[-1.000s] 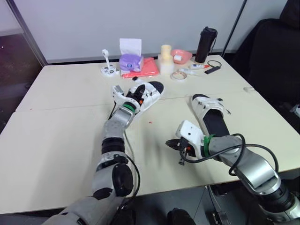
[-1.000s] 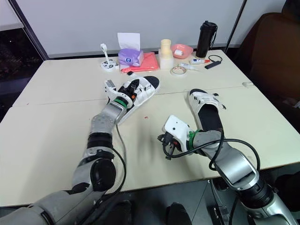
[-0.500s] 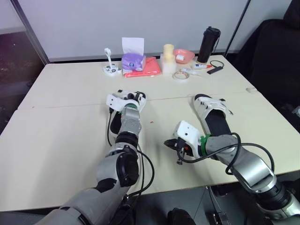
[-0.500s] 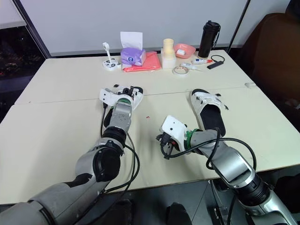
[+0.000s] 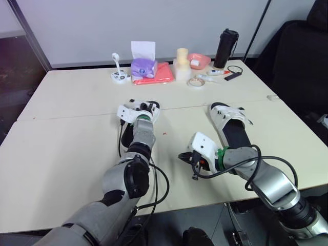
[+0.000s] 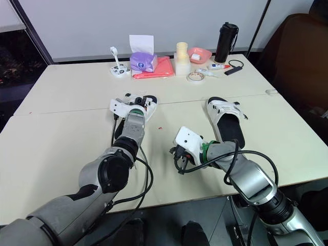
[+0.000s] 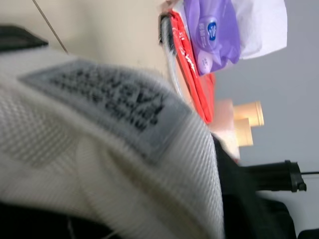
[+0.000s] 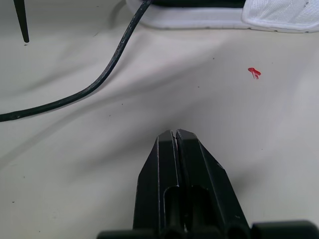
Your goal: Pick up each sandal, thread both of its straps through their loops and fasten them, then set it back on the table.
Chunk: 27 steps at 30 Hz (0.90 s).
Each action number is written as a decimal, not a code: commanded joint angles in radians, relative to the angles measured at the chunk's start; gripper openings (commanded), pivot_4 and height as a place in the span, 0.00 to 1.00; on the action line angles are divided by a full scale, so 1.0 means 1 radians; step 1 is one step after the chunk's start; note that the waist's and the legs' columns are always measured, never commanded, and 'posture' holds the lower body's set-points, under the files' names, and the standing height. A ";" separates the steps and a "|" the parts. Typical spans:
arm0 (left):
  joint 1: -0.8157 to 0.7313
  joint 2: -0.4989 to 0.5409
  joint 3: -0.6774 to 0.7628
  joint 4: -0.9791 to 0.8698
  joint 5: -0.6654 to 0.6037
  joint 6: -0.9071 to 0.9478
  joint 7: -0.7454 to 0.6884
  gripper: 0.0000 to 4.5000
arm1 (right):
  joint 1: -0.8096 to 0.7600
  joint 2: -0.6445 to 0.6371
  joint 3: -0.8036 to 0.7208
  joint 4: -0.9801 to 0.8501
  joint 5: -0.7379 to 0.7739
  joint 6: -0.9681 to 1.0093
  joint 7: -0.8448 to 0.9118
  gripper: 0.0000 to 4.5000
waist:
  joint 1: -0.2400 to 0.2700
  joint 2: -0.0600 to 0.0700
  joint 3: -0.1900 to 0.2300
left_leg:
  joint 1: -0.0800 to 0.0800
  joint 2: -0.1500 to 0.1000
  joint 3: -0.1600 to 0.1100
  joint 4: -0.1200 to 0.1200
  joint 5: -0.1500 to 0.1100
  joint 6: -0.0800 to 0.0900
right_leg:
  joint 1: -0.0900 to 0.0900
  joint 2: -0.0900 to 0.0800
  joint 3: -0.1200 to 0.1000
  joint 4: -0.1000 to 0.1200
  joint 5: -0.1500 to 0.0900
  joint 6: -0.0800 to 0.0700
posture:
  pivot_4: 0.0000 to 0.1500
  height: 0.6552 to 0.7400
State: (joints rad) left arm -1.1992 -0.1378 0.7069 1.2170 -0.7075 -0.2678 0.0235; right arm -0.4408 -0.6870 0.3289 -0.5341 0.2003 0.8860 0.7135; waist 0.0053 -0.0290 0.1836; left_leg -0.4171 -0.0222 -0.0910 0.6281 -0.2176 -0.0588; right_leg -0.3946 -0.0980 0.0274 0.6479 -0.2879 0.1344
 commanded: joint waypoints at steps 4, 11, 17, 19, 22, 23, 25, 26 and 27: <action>0.004 0.001 -0.011 -0.037 0.002 -0.005 -0.047 0.93 | -0.015 0.001 -0.002 -0.008 -0.006 -0.019 0.005 0.00 | 0.001 0.000 0.000 | 0.000 0.000 0.000 0.000 0.000 0.000 | 0.000 0.000 0.000 0.000 0.000 0.000 | 1.00 1.00; 0.094 -0.004 -0.097 -0.236 0.029 0.146 -0.030 0.99 | -0.010 0.017 0.015 -0.003 -0.011 -0.026 -0.003 0.00 | -0.003 0.000 0.000 | 0.001 0.000 0.000 0.000 0.000 0.000 | 0.001 0.000 0.000 0.000 0.000 0.000 | 1.00 1.00; 0.298 0.013 -0.236 -0.647 0.022 0.482 0.022 0.99 | -0.013 0.034 0.019 0.006 -0.014 -0.038 -0.006 0.00 | -0.019 0.000 0.000 | 0.001 0.000 -0.001 -0.001 0.000 0.000 | 0.001 0.000 0.000 0.001 0.000 0.000 | 1.00 1.00; 0.358 0.038 -0.288 -0.764 0.023 0.592 0.011 0.99 | -0.019 0.037 0.020 0.017 -0.016 -0.046 -0.004 0.00 | -0.019 0.000 0.000 | 0.001 0.000 -0.001 -0.001 0.000 0.000 | 0.000 0.000 0.000 0.001 0.000 0.000 | 1.00 1.00; 0.432 0.129 -0.350 -0.905 0.017 0.789 -0.001 0.99 | -0.033 0.035 0.020 0.042 -0.025 -0.068 0.006 0.00 | -0.020 0.000 0.000 | 0.001 0.000 -0.001 0.000 0.000 0.000 | 0.000 0.000 0.000 0.002 0.000 0.000 | 1.00 1.00; 0.443 0.150 -0.348 -0.932 -0.002 0.834 -0.001 0.99 | -0.035 0.034 0.018 0.049 -0.027 -0.075 0.010 0.00 | -0.019 0.000 0.000 | 0.001 0.000 -0.001 0.000 0.000 0.000 | 0.000 0.000 0.000 0.002 0.000 0.000 | 1.00 1.00; 0.464 0.203 -0.345 -0.996 -0.037 0.901 -0.042 0.99 | -0.039 0.030 0.014 0.063 -0.033 -0.089 0.017 0.00 | -0.019 0.001 0.000 | 0.001 0.000 -0.001 0.000 0.000 0.000 | 0.000 0.000 0.000 0.002 0.000 0.000 | 1.00 1.00; 0.470 0.232 -0.353 -1.019 -0.038 0.937 -0.058 0.99 | -0.040 0.028 0.011 0.068 -0.035 -0.095 0.021 0.00 | -0.019 0.001 0.000 | 0.001 0.000 -0.001 0.000 0.000 0.000 | 0.000 0.000 0.000 0.002 0.000 0.000 | 1.00 1.00; 0.477 0.254 -0.360 -1.040 -0.038 0.962 -0.069 0.99 | -0.040 0.026 0.009 0.072 -0.036 -0.100 0.024 0.00 | -0.019 0.001 0.000 | 0.001 0.000 -0.001 0.000 0.000 0.000 | 0.000 0.000 0.000 0.002 0.000 0.000 | 1.00 1.00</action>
State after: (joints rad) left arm -0.7122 0.0895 0.3649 0.2565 -0.7262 0.6596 -0.0145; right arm -0.4646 -0.6538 0.3566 -0.4510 0.1687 0.8109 0.7308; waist -0.0140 -0.0285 0.1834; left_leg -0.4160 -0.0218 -0.0921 0.6284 -0.2176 -0.0588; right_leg -0.3944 -0.0977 0.0276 0.6499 -0.2878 0.1340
